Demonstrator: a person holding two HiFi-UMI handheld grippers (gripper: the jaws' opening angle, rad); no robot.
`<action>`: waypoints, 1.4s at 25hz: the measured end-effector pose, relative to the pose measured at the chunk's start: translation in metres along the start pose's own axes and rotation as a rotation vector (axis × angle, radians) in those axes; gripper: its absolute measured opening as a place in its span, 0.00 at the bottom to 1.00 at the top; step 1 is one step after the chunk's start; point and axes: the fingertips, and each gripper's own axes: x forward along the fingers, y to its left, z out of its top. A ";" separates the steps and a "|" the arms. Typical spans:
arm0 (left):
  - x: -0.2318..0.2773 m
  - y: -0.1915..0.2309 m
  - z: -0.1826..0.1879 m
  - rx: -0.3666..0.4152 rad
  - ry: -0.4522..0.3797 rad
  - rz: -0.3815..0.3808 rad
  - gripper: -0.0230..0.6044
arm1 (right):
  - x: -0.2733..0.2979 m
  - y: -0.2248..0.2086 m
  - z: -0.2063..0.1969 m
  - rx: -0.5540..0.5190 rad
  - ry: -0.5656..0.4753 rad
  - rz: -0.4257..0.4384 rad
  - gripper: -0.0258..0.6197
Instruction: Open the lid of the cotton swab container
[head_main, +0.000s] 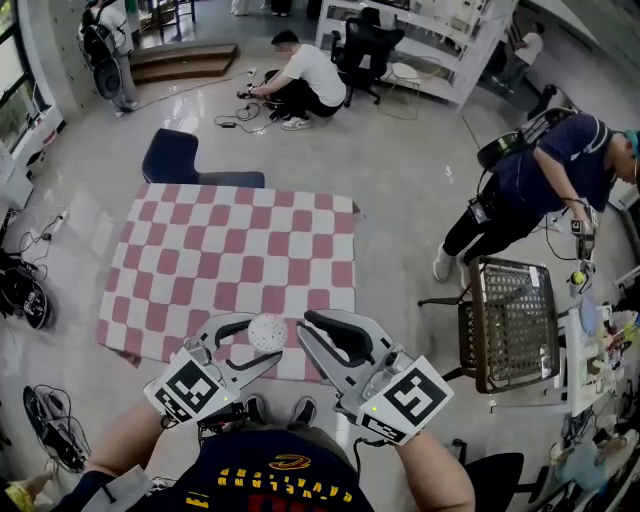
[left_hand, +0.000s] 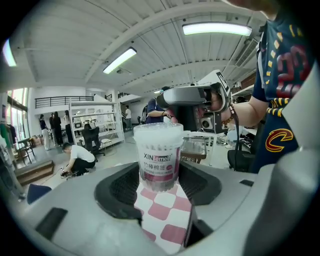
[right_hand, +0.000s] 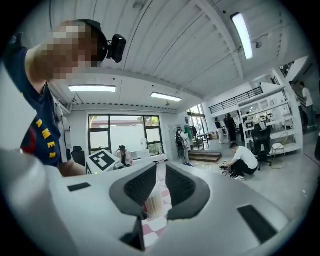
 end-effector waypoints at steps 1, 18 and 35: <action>-0.001 -0.001 0.001 0.015 0.001 0.006 0.44 | 0.001 0.002 0.001 -0.016 0.007 0.008 0.11; 0.005 0.011 -0.058 -0.037 0.022 0.000 0.44 | 0.061 0.031 -0.088 -0.050 0.294 0.150 0.42; -0.036 0.026 -0.100 -0.064 0.018 0.049 0.44 | 0.115 0.068 -0.125 -0.157 0.383 0.195 0.42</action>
